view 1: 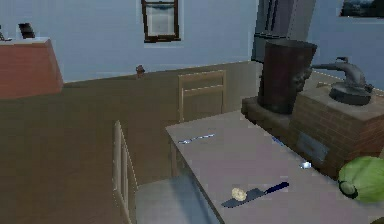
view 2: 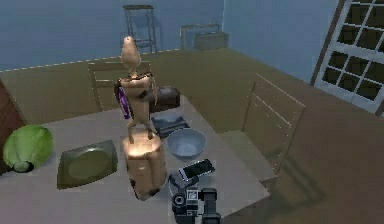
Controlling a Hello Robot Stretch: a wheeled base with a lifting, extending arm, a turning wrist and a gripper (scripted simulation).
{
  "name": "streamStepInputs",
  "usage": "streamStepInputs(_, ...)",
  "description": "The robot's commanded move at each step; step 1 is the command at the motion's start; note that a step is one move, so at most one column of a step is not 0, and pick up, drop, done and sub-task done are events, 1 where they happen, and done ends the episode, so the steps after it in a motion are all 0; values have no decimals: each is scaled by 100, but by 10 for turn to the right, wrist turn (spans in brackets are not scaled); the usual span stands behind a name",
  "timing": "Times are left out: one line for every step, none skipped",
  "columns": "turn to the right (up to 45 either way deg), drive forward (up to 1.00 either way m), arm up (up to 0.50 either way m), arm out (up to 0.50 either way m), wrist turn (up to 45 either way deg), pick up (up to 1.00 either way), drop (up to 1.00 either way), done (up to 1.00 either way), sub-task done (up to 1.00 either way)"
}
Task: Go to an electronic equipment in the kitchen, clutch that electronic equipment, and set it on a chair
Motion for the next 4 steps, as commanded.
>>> streamStepInputs(0,0,10,0,0,0,0,0,0)
streamStepInputs(0,0,26,0,0,0,0,0,0)
streamStepInputs(0,0,0,0,-450,0,0,0,0)
streamStepInputs(0,0,0,0,-450,0,0,0,0)
